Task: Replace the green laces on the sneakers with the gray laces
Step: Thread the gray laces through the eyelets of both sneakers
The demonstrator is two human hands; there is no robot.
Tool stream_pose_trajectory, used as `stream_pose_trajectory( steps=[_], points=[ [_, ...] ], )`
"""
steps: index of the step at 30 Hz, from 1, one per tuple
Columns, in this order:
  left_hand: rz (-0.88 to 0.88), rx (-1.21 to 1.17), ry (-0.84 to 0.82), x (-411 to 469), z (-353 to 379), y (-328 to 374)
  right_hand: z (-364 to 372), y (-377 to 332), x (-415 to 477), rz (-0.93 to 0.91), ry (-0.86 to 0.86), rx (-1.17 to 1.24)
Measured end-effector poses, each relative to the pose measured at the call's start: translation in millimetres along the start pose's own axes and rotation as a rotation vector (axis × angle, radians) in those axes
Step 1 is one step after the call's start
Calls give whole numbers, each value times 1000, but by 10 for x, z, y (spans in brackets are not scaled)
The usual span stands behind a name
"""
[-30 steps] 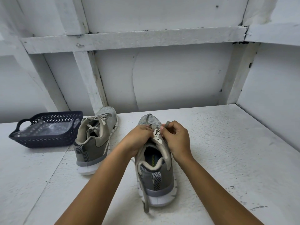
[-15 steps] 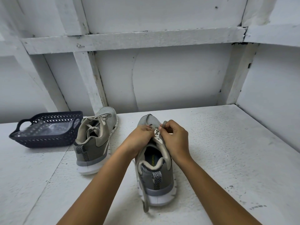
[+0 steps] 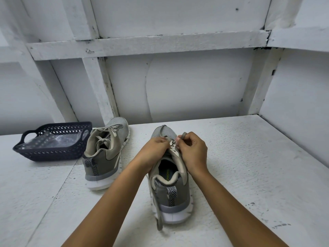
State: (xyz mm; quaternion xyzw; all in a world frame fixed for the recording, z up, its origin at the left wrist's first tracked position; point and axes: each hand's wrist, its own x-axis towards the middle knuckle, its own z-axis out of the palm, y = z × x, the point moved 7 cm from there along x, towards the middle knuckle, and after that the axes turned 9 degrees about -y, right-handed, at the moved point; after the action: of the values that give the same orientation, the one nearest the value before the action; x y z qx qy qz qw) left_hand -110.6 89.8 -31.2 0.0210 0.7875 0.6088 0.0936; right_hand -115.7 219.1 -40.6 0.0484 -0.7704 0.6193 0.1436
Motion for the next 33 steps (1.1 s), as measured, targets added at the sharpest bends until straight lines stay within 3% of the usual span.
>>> stream_pose_trajectory(
  steps=[17,33],
  points=[
    [1,40,9,20,-11,-24,-15,-22,11,-37,-16,10],
    [-57,53,64,57,-48,-99,64,-13,66,13,-179,-9]
  ],
)
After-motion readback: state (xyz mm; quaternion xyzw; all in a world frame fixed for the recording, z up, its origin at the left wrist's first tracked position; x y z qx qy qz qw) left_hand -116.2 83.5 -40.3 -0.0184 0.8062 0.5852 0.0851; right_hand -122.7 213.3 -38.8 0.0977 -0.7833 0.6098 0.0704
